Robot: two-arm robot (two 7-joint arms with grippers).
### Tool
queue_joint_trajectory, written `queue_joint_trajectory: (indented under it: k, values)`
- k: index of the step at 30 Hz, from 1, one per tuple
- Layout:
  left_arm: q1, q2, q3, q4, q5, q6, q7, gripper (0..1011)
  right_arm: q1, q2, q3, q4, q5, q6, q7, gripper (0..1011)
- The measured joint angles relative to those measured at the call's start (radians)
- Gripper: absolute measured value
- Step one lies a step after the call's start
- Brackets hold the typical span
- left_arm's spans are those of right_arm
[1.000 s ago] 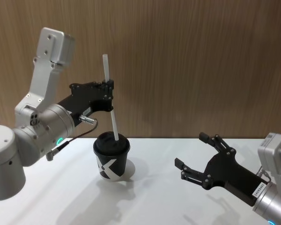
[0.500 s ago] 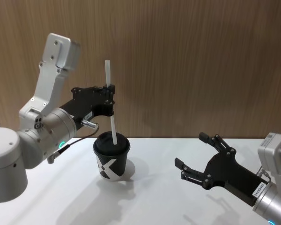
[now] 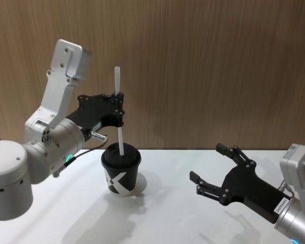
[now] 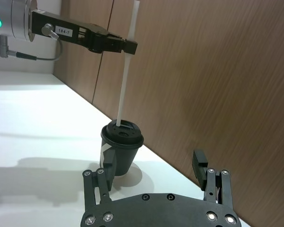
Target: Pick up the straw with one hand, pass it to the other hand, and insert it into the cup.
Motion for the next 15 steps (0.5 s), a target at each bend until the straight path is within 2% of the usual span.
queue_joint_trajectory:
  k: [15]
  values:
    - [-0.006,-0.016,0.001,0.028,0.018,-0.019,-0.013,11,0.000,0.000,0.000,0.000,0.000,0.000,0.000,1001]
